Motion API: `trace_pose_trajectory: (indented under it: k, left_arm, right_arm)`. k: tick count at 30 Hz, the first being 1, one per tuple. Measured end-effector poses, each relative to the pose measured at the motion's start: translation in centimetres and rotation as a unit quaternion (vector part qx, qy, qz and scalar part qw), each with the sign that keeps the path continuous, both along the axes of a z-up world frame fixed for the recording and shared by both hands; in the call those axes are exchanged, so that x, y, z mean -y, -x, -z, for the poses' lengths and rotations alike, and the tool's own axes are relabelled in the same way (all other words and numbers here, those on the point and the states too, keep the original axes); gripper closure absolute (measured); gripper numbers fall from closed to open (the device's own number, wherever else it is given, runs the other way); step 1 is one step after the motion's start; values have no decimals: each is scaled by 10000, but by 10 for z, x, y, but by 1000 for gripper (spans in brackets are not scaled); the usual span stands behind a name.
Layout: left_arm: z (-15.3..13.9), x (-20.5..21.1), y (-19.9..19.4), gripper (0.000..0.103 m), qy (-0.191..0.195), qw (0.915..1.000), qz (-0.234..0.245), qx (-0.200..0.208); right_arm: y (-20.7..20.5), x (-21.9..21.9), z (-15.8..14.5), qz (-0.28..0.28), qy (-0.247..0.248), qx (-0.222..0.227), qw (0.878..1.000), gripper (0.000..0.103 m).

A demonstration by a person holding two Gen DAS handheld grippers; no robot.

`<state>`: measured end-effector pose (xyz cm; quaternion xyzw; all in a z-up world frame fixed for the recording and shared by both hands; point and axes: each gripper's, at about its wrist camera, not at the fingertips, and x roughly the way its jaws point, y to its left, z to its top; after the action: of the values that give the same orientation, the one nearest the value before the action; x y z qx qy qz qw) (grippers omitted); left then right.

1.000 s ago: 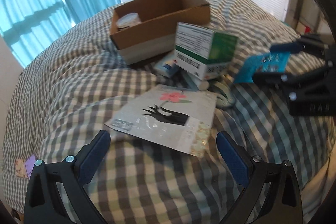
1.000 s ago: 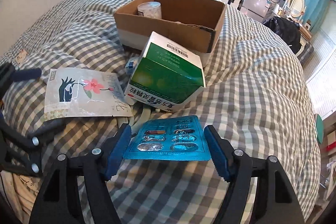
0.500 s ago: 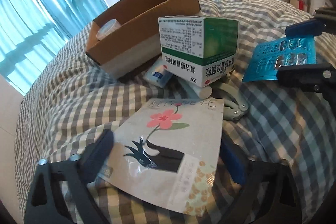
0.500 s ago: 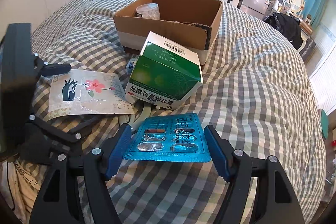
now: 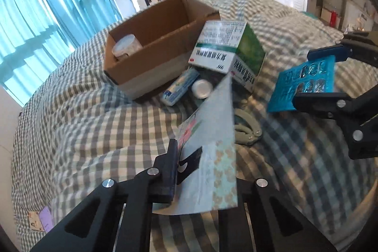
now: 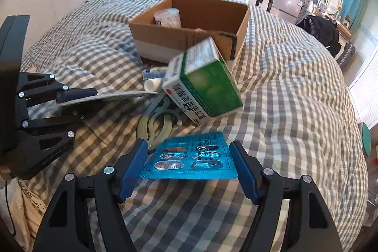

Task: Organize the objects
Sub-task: 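Carry the pouch and blister pack over the box and release them inside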

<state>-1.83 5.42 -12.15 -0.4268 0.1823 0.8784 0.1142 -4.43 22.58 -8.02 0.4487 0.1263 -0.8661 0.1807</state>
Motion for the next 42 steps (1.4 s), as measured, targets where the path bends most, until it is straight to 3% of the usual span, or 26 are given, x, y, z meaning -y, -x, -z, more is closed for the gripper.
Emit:
trace_pose_trajectory:
  k: [4,13,20,32,42]
  left_arm:
    - [-24,11,-7,98,-700,9975,-114,-8]
    - [-64,19,-12,98,-1189,9917,-370,-327]
    - [-101,32,6,98,-1499,9852,-474,-689]
    - [-161,48,90,98,-1885,9725,-530,-1258]
    - [-165,52,174,98,-1968,9720,-521,-1177]
  right_arm:
    - [-7,-1,-15,29,42,-167,9998,33]
    - [-19,4,-56,-46,16,-635,9980,34]
    - [-10,13,-90,-202,61,-981,9949,34]
    - [65,33,-159,-303,248,-1620,9860,34]
    - [143,43,-169,-239,446,-1635,9852,35]
